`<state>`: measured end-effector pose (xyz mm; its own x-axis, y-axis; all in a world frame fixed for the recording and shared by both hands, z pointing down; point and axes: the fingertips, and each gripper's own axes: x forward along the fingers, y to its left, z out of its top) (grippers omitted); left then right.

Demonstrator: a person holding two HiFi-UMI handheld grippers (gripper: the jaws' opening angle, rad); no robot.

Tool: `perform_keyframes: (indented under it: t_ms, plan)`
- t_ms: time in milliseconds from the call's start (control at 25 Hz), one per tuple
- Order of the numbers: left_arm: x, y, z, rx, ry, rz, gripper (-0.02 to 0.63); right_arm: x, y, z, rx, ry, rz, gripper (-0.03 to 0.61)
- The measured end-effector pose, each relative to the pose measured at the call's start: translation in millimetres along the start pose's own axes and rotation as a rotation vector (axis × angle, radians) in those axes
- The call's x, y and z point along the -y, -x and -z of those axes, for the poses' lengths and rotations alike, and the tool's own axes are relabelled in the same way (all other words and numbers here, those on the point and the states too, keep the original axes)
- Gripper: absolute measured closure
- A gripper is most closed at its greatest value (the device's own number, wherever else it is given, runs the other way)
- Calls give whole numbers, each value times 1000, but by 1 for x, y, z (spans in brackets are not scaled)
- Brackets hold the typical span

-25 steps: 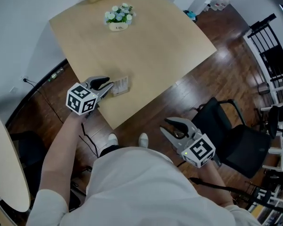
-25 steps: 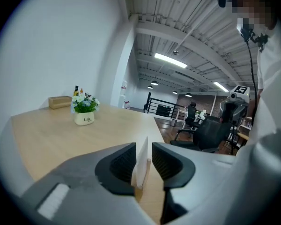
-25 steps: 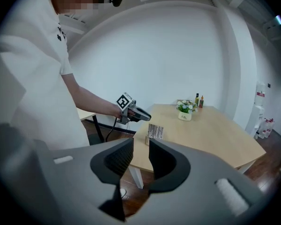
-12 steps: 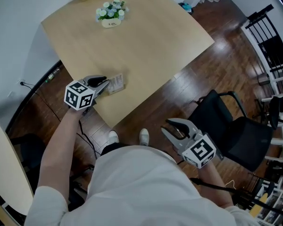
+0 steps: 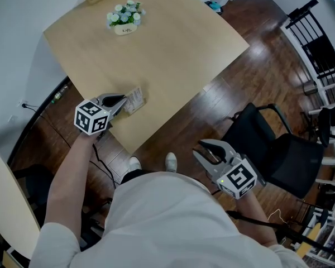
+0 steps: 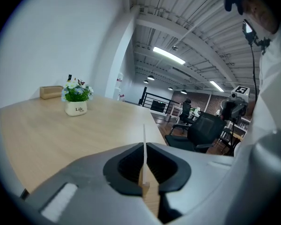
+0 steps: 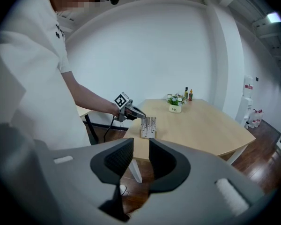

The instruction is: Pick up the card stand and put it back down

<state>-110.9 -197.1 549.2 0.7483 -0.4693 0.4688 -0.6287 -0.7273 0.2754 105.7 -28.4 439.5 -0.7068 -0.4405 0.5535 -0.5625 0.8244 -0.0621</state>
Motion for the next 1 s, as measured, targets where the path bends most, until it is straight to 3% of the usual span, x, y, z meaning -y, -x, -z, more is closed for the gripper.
perform_keyframes:
  t_ms: [400,1000]
  plan:
    - [3,6,-10,12,-13,3,597,-1,-2,-7,12,5,-16,469]
    - [11,37,-54,63,-61,-21,597,-2,-7,-12,45,30,-55,469]
